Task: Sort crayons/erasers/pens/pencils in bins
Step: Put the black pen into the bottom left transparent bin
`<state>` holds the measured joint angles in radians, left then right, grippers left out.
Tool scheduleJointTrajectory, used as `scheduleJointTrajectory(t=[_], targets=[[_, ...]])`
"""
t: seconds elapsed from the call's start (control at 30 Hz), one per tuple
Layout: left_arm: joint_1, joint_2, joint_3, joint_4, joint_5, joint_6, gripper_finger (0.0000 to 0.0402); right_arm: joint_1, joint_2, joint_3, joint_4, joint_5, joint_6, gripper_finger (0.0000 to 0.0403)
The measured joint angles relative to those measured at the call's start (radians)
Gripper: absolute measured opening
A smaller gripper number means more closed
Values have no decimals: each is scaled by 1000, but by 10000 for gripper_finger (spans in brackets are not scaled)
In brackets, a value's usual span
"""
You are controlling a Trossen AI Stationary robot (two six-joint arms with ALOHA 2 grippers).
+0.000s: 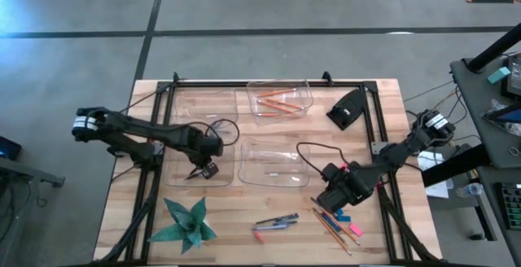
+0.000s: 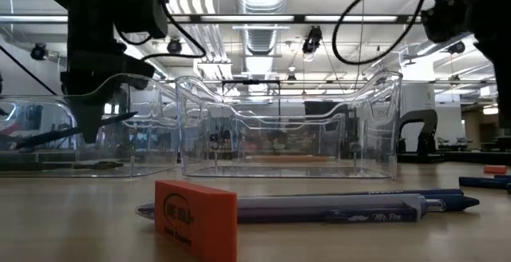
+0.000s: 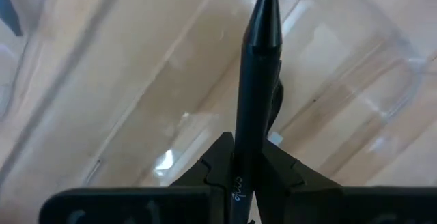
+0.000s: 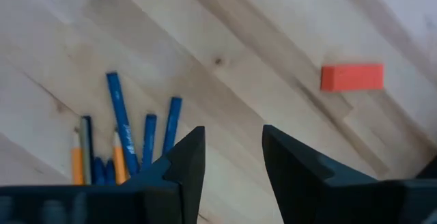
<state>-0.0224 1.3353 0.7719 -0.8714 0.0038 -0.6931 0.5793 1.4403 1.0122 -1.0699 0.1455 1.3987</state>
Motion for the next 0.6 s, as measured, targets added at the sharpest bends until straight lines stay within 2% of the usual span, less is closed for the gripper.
scheduleJointTrajectory(t=[0.2,0.37,0.6], targets=[[-8,65,0,0,0,-8,20,-1,0,-72,104,-18,-2,132],[-8,92,4,1,0,-25,22,-1,0,-119,114,-18,13,139],[-8,87,22,1,12,-59,66,-1,0,-158,109,-19,68,155]])
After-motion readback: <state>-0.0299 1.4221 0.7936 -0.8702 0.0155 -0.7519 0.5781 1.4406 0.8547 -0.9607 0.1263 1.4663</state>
